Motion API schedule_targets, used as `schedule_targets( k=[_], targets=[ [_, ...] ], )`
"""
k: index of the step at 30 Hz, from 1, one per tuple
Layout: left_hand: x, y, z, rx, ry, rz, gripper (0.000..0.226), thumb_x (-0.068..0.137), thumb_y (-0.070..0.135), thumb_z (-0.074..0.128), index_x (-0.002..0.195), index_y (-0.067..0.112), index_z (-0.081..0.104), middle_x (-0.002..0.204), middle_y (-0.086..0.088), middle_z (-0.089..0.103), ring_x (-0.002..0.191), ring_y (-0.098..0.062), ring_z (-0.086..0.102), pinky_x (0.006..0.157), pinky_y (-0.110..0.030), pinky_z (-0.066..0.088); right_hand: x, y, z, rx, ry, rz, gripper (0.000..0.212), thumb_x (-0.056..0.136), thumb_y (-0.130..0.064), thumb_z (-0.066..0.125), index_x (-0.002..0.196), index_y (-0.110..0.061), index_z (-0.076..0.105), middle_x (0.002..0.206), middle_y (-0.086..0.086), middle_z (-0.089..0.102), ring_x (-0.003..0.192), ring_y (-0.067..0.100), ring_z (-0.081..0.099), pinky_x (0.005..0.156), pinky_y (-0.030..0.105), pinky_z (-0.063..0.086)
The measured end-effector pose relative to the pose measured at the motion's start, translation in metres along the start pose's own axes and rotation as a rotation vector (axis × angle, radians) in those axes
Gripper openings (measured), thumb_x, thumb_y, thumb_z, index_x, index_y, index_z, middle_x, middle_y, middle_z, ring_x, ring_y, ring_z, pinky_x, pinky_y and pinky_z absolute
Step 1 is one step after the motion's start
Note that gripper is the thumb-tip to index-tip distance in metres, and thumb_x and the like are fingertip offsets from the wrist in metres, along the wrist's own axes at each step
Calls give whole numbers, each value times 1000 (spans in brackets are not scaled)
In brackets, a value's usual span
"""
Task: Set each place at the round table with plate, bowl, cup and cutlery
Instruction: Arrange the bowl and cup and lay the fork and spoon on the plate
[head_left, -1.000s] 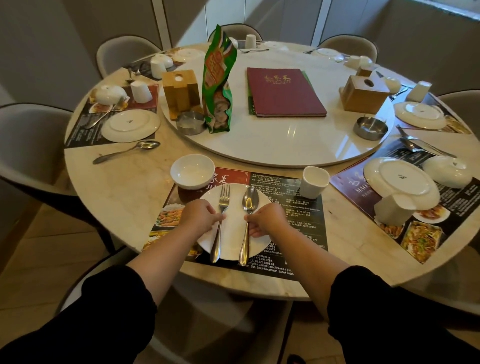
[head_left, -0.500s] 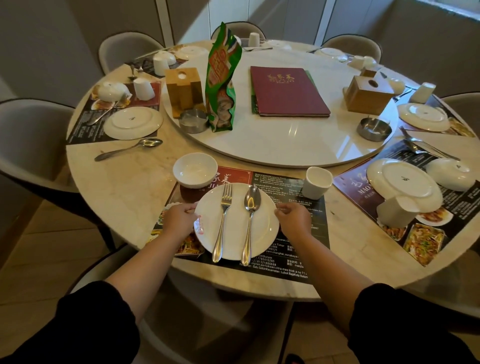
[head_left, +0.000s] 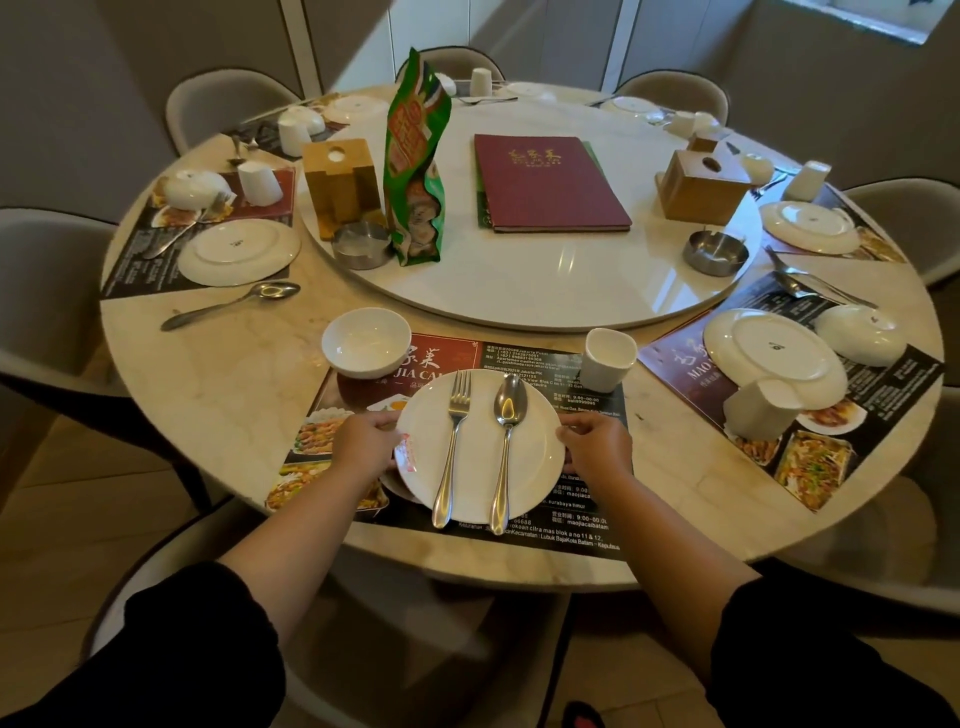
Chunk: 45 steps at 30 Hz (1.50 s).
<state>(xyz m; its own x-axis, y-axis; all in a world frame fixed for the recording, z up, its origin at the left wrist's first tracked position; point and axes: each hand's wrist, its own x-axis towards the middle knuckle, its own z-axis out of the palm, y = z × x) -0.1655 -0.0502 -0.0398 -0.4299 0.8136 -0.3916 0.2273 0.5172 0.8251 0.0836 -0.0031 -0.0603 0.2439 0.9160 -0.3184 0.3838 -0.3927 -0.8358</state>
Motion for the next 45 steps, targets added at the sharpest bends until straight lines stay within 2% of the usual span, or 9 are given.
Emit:
schedule_targets(
  k=[5,7,9,14,18,25,34,40,45],
  targets=[
    [-9,10,0,207,43,59,34,92,15,56,125,6,59,129,-14,58,115,-30,55,90,-31,45,-5,-4,-5,-15,-20,-13,17,87,-18,65,103,-18,68,100,5,68,87,21,66,70,34,59],
    [-17,18,3,387,101,179,40,94,24,53,129,5,54,131,-15,54,116,-30,52,86,-33,42,-10,-5,-11,-30,0,-45,20,87,-25,65,106,-18,67,102,2,67,87,18,65,77,33,58],
    [-27,27,9,471,134,303,51,93,29,55,138,8,43,140,-13,43,126,-29,43,97,-39,40,-20,-6,-22,-53,26,-115,23,88,-28,63,108,-17,66,103,-2,65,93,14,61,84,29,51],
    [-60,51,50,550,-50,611,61,91,35,57,144,15,33,152,-6,29,140,-22,26,112,-36,24,-46,2,-71,-163,48,-301,24,88,-26,63,111,-19,65,102,-7,60,92,8,56,80,24,46],
    [-87,70,95,565,-206,715,64,91,40,54,146,19,29,156,-2,21,146,-18,13,117,-36,16,-46,20,-128,-301,105,-458,25,86,-23,66,110,-18,66,111,-1,61,96,6,53,85,28,47],
    [-122,94,178,556,-421,732,63,94,44,47,149,24,22,160,1,9,147,-16,3,116,-35,14,2,35,-218,-331,167,-515,34,79,-13,71,112,-9,64,115,11,57,106,25,55,85,25,39],
    [-113,109,310,686,-259,616,60,97,47,34,150,29,14,160,1,0,148,-19,-4,120,-43,7,93,23,-287,-657,-225,-541,79,78,-32,71,144,-26,30,150,2,30,136,25,28,109,41,30],
    [-115,73,333,857,-168,341,63,99,48,26,151,27,-1,159,0,-15,146,-18,-16,118,-41,-2,120,8,-268,-1083,-420,-611,87,73,-40,75,143,-21,28,129,10,48,117,29,49,89,37,46],
    [-117,60,330,951,-198,350,65,99,49,21,149,27,-15,155,0,-26,142,-16,-26,116,-41,-10,130,4,-251,-1209,-397,-656,86,70,-35,78,139,-12,31,120,10,54,107,29,58,79,35,50]
  ],
)
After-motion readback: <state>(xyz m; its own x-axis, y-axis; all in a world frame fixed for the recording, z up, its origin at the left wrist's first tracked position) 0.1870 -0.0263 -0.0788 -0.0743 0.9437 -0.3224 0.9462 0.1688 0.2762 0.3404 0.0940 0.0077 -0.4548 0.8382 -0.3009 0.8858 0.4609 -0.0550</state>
